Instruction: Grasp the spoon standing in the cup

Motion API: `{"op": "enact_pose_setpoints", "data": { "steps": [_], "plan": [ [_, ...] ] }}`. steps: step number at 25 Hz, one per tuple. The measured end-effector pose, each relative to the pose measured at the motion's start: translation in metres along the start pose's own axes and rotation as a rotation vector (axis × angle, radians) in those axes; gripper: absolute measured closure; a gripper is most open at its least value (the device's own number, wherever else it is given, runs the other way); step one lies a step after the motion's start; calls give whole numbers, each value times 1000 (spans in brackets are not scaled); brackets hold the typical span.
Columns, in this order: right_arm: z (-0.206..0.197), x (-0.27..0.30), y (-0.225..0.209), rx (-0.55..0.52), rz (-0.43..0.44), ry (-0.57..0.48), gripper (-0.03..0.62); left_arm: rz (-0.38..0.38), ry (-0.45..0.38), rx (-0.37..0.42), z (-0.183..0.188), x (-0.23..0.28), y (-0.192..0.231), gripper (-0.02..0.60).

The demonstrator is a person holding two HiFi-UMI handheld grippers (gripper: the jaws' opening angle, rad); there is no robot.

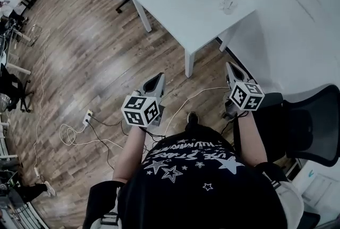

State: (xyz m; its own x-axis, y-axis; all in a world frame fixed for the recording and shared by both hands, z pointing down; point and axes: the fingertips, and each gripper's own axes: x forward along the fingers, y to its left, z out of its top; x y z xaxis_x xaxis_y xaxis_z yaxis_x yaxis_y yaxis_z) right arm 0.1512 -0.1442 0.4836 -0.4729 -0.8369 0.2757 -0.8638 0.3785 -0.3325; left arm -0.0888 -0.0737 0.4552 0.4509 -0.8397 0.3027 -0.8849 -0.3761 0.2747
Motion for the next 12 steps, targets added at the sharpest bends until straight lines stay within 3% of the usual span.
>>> {"op": "enact_pose_setpoints", "data": {
  "steps": [12],
  "plan": [
    [35, 66, -55, -26, 39, 18, 585, 48, -34, -11, 35, 80, 5, 575]
  ]
}}
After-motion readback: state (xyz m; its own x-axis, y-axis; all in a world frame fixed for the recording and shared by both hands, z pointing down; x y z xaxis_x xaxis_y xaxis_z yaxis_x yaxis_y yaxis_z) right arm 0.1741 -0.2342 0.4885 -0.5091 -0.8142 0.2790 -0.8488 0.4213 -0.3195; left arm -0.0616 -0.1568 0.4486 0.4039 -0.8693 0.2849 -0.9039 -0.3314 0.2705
